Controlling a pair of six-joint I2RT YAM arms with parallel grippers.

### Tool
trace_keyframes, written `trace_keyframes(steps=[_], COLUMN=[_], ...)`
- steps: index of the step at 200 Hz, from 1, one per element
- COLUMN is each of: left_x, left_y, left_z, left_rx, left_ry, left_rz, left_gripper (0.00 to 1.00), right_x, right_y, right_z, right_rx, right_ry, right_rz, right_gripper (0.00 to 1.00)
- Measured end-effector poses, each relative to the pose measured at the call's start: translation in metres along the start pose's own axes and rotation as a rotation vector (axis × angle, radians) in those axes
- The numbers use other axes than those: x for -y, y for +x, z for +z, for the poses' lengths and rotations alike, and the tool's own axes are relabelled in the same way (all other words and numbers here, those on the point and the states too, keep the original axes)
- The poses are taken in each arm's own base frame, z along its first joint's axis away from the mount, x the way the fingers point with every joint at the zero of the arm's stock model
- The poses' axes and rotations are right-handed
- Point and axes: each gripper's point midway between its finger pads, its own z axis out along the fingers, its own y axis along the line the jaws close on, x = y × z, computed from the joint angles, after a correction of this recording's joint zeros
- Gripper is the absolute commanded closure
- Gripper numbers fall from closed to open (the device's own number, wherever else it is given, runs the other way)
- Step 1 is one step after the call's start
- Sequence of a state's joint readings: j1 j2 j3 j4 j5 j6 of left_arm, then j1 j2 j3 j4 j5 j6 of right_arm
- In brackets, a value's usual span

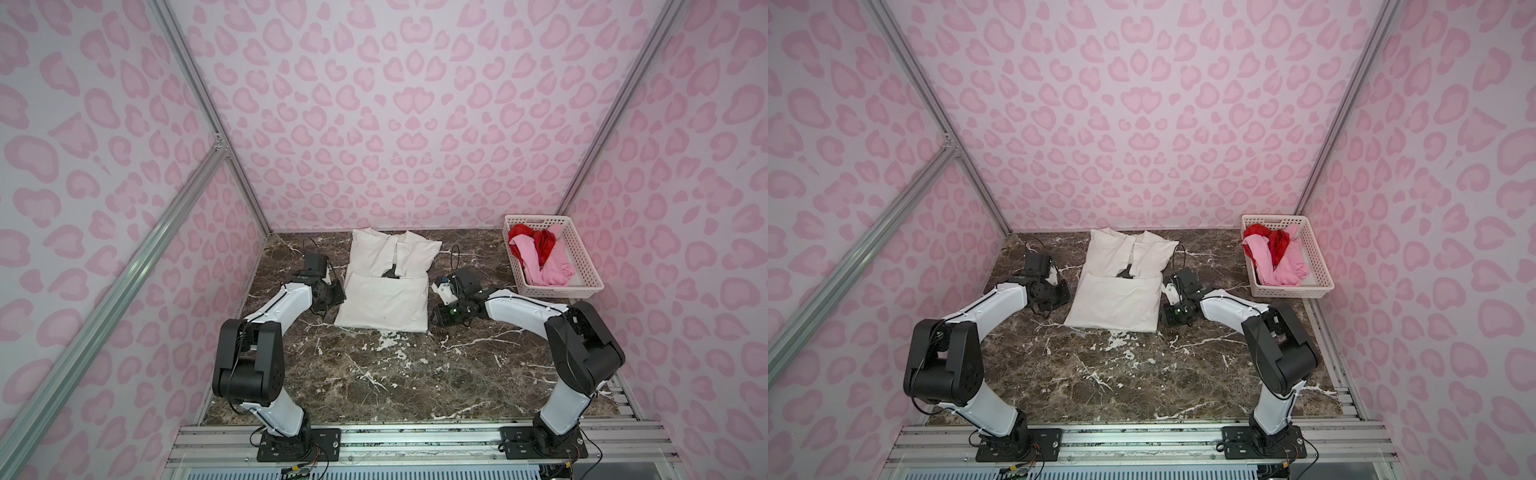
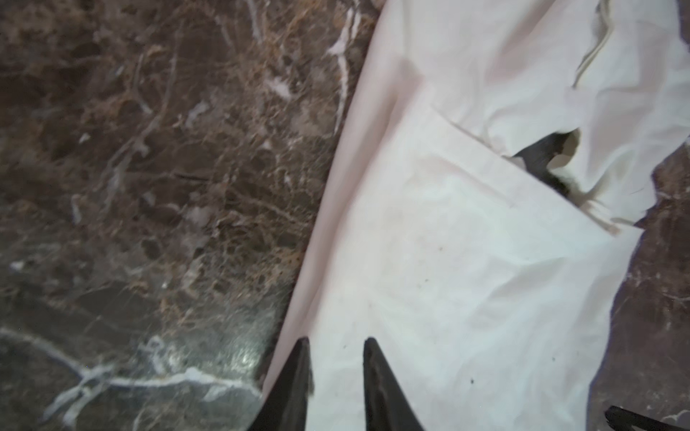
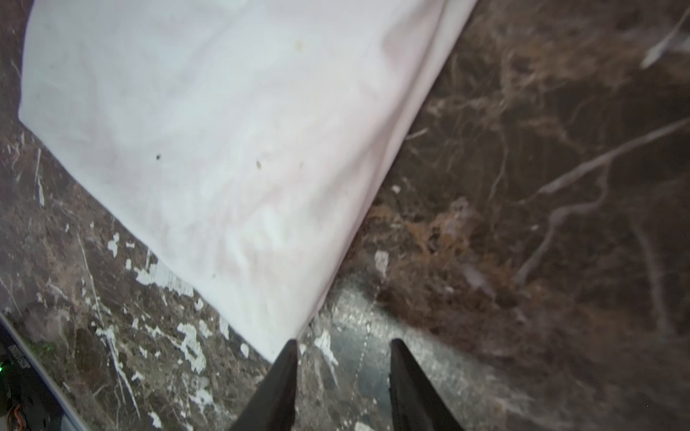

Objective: Fold and stack t-shirts
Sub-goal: Fold the T-shirt.

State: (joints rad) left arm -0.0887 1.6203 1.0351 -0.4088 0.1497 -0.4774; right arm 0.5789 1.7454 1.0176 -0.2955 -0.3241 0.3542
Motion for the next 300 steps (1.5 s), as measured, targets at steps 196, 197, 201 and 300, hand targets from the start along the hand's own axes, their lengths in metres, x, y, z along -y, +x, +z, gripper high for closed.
trace_keyframes(steps=[196,197,201,300], left_x=[-0.032,-0.031,-0.031,-0.017], left_y=[0.055,0.055,0.056,0.086], left_z=[0.023,0.023,0.023,-0.025], left_rx=[-0.109,-0.110,-0.111,-0.059], left_ry=[-0.007,-0.006,-0.002,0.133], left_rz=[-0.001,-0.001,-0.001,0.017], left_gripper=[0.96,0.96,0.96,0.96], right_x=[-0.022,-0.021,-0.021,-0.025], right_y=[0.007,0.008,0.009,0.041], right_z=[0.034,0.034,0.034,-0.016], right_rx=[0.007,0.005,0.004,-0.006], right_ry=[-0.119,-0.117,-0.117,-0.056], right_rz=[-0.014,-0.012,-0.007,-0.028], right_gripper=[1.00,1.00,1.00,1.00])
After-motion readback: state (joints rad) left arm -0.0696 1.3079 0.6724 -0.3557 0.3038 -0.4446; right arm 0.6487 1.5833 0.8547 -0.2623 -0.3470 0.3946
